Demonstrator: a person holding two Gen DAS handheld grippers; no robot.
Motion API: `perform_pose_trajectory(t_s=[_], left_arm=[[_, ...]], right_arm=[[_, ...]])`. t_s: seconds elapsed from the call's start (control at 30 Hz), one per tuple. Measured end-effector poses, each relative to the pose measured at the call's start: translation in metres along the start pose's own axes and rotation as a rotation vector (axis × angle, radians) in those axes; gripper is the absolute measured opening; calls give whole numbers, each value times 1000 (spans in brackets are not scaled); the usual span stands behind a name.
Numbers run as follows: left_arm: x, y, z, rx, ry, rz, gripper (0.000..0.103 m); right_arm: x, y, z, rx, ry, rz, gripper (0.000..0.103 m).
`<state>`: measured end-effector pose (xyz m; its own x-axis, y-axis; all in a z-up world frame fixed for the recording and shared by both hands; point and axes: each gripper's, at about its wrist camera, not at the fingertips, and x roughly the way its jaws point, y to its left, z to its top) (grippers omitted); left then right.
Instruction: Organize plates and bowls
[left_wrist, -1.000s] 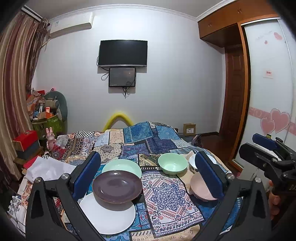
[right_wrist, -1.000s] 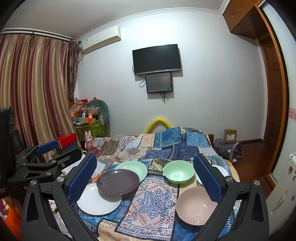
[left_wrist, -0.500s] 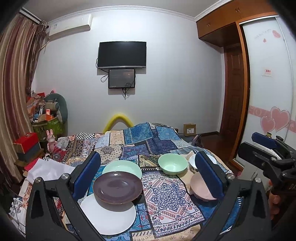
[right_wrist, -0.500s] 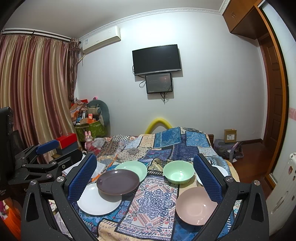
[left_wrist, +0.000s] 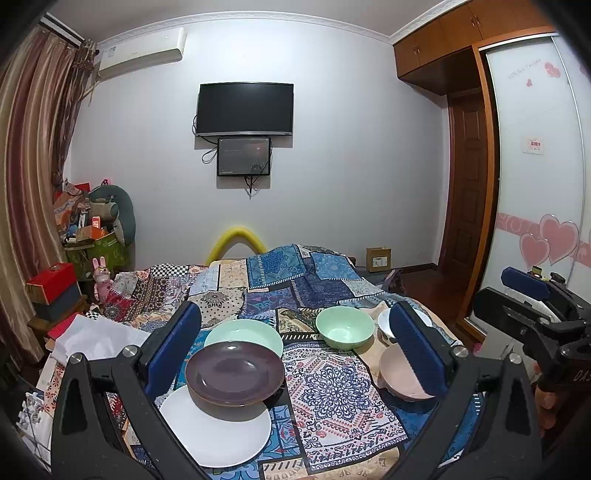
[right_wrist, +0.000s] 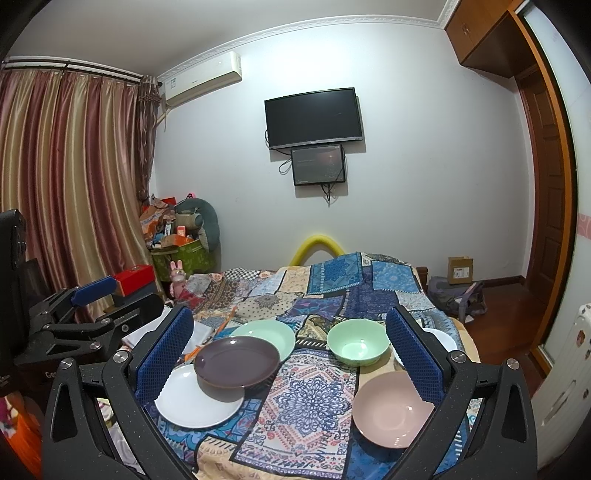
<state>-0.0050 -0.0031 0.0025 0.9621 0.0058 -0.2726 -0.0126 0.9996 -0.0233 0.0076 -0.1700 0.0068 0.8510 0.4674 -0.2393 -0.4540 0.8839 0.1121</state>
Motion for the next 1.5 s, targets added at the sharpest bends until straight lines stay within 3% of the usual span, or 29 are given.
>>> perform_pose_trajectory(t_s=[1.0,1.5], left_arm=[[6,5,-7,1,4,15,103],[64,51,-19,-37,128,-28,103]], right_arm=[[19,3,-8,2,30,-9,103],[70,-1,-22,23,136,-1,103]])
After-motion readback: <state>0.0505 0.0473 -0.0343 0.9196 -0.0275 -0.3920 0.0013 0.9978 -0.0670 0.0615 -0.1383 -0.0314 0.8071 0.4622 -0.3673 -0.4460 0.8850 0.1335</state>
